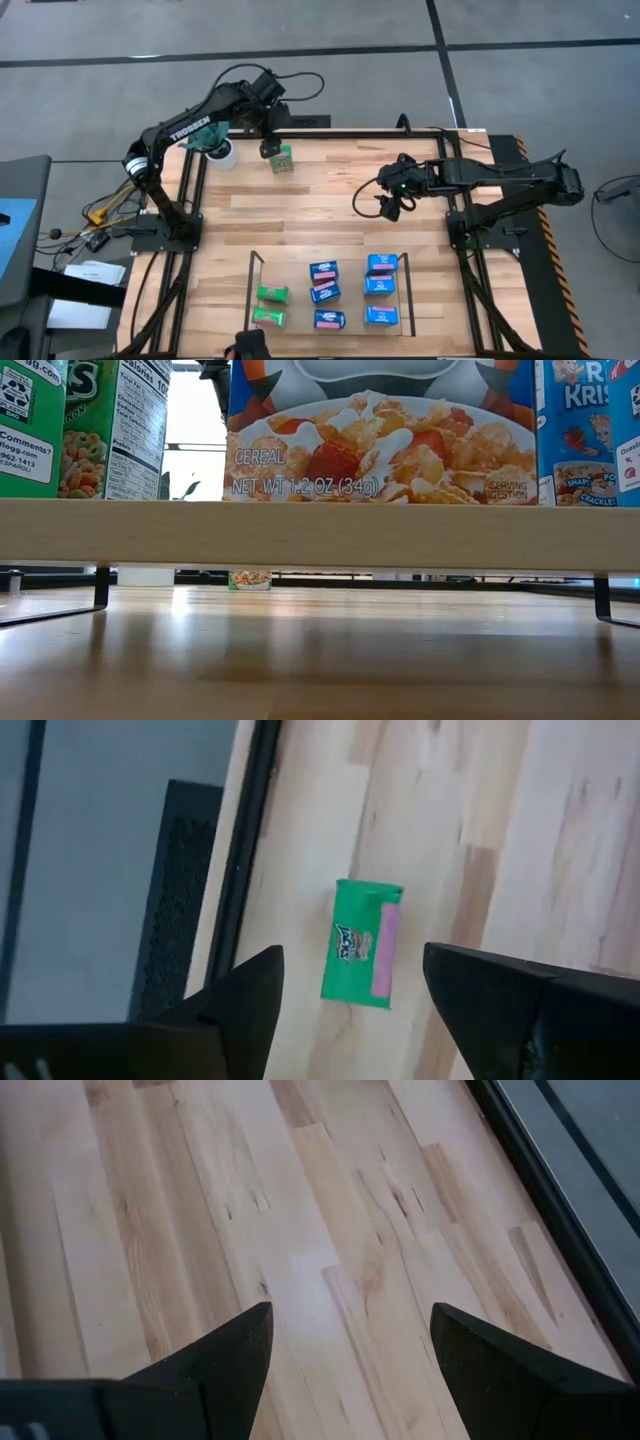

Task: Stack cereal on shelf
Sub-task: Put the green cereal box on the shelf aligned with the other green cereal box

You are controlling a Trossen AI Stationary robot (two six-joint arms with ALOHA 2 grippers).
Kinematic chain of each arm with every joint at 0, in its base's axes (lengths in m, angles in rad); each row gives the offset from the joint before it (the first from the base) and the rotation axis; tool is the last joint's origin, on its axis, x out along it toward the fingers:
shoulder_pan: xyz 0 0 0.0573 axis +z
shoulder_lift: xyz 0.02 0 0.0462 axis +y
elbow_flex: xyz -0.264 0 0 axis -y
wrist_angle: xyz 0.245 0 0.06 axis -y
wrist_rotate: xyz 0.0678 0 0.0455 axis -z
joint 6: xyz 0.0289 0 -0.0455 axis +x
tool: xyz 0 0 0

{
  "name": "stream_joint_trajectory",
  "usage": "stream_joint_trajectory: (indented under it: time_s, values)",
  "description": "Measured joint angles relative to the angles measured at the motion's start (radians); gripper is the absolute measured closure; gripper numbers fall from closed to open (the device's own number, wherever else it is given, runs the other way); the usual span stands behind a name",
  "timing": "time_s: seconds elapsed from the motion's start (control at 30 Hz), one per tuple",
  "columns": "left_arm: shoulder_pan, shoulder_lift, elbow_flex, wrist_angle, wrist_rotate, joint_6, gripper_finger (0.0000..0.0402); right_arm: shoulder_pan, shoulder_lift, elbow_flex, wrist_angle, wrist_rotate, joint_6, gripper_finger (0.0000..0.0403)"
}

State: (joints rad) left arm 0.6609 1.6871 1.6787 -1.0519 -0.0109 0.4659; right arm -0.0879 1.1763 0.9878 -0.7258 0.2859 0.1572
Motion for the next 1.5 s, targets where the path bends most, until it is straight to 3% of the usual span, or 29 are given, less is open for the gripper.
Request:
stream_joint_trajectory:
  time_s: [0.27,0.47,1.27,1.5]
  values:
    - [-0.051,0.004,0.0,0.022,0.021,0.152,0.0116,0.0,0.0,0.0,0.0,0.0,0.0,0.0106]
    - [-0.051,0.059,-0.002,-0.016,0.003,0.118,0.0082,0.0,0.0,0.0,-0.001,-0.001,0.0,0.0106]
    - [-0.026,0.098,-0.051,0.013,-0.021,0.134,0.0079,0.0,0.0,0.0,-0.012,0.0,0.0,0.0106]
    - [-0.025,0.098,-0.127,0.021,-0.037,0.134,0.0079,0.0,0.0,0.0,-0.012,0.0,-0.001,0.0106]
